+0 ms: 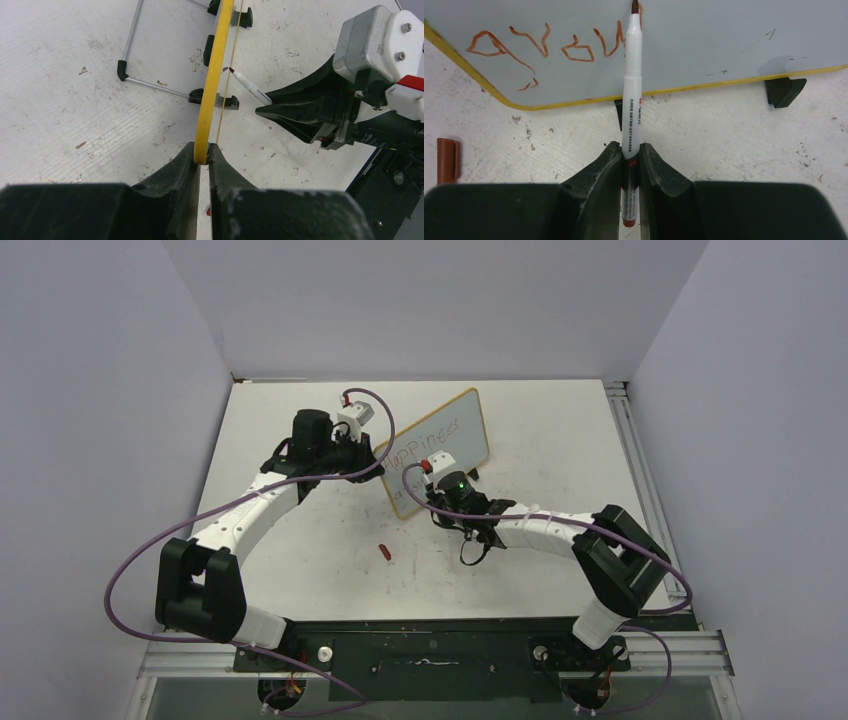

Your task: Write a sentence on the whiteboard

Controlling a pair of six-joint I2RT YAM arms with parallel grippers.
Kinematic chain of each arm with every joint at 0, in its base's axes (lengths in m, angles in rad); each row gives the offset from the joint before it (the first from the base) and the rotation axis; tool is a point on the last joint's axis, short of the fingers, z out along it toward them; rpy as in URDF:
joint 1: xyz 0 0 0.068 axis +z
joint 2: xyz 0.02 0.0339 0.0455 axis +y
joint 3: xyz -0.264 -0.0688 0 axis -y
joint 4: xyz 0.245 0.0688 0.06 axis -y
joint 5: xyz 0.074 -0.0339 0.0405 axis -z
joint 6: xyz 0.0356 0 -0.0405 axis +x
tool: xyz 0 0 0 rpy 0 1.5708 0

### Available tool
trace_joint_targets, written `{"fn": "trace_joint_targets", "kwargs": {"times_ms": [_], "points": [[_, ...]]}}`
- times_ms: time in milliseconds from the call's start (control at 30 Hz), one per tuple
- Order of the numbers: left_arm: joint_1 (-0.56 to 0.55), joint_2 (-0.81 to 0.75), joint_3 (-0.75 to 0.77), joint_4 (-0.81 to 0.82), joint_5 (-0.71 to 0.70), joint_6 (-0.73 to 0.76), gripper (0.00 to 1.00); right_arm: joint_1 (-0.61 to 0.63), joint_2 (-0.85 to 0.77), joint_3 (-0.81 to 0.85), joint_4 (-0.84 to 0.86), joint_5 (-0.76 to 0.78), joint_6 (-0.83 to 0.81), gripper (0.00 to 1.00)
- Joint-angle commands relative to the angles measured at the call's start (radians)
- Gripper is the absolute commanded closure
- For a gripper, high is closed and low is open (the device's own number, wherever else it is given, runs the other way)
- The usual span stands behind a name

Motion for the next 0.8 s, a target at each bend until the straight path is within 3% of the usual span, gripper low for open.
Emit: {"fn": "trace_joint_targets", "kwargs": {"times_ms": [0,767], "points": [[-0.002,-0.030,0.031,0.018,0.011,0.015,1.00,-0.005,-0.082,0.000,0.023,-0.020,-0.014,0.95],[-0.002,-0.037,0.027,0.017,0.010,0.015,1.00,-0.046,-0.183,-0.111,0.000,-0.070,0.021,0.95]]}}
